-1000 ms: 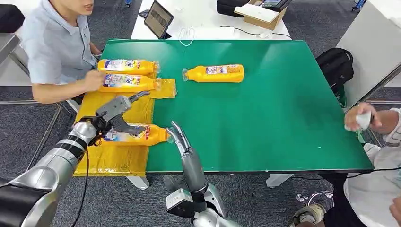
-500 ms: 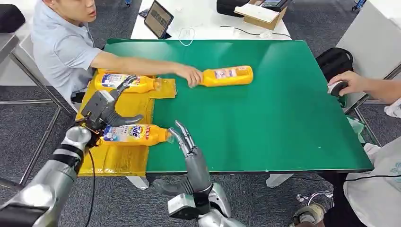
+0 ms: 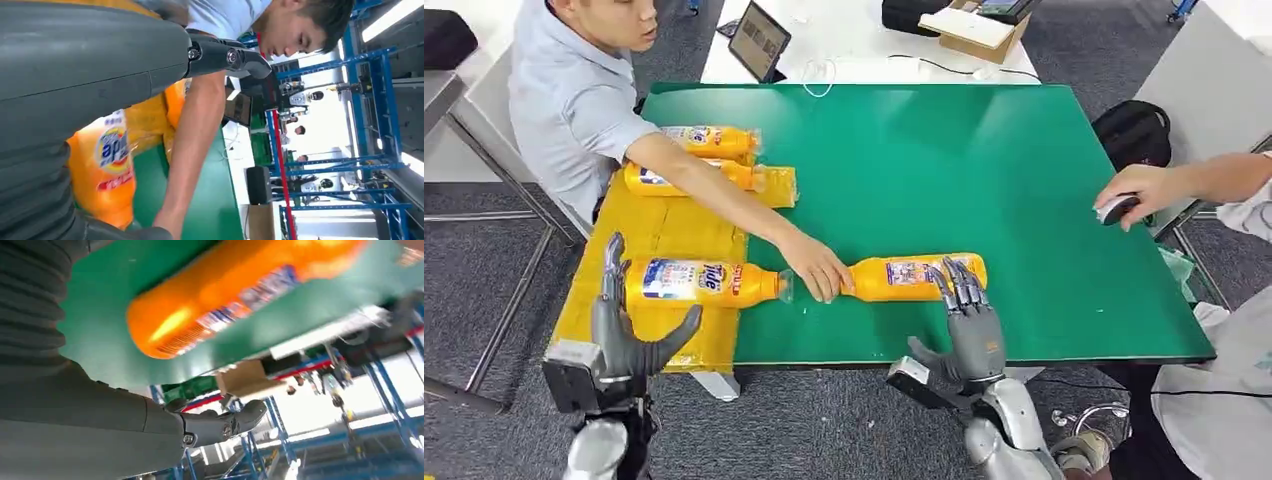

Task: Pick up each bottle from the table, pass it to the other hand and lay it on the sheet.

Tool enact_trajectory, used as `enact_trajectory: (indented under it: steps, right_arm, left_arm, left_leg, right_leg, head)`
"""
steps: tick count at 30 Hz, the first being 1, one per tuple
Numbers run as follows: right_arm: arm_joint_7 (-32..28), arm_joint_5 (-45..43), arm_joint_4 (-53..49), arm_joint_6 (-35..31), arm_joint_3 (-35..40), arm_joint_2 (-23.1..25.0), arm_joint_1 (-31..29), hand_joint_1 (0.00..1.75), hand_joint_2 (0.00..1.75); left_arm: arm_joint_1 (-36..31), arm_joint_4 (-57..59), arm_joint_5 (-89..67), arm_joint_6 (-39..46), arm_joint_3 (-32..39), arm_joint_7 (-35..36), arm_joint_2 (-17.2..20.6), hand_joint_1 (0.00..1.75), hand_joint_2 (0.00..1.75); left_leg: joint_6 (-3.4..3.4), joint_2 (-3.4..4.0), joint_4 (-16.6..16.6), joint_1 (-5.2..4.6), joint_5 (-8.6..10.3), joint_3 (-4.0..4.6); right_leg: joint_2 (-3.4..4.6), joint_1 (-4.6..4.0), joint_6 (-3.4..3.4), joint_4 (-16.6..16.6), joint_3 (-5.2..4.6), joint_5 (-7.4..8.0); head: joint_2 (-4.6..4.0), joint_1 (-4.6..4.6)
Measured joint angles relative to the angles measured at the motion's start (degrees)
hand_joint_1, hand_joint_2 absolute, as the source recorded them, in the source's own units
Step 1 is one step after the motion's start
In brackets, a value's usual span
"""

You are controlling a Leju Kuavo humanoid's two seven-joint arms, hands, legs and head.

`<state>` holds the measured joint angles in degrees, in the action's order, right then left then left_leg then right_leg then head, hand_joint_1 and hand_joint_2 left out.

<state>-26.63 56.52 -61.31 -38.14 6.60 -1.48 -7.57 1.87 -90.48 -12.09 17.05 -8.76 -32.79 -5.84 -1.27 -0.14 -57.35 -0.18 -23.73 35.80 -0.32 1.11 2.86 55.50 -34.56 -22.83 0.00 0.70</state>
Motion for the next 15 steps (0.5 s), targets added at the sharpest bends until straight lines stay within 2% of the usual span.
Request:
enact_trajectory:
  steps: [7,15]
  right_arm:
    - [4.64,3.61,5.22,3.50,0.22,-2.08,-3.43,0.00,1.75]
    - [5.75,5.38,17.41,5.05,2.45,-2.52,-14.18,0.00,1.75]
  left_arm:
    - [1.26,-1.03,-2.36,1.69,-1.16,0.44,-0.96,0.00,1.75]
    - [-2.00,2.73,-5.90,2.26,-2.62,0.98,-1.46,0.00,1.75]
  left_leg:
    - [0.02,-0.01,0.01,0.05,0.06,-0.01]
    - [-0.04,0.00,-0.01,0.03,0.13,-0.02]
  right_leg:
    - [-0.01,-0.06,-0.01,0.05,0.02,0.01]
    - [-0.01,-0.02,0.05,0.06,0.04,0.07]
  head:
    - [0.00,-0.02]
    - [0.00,0.00]
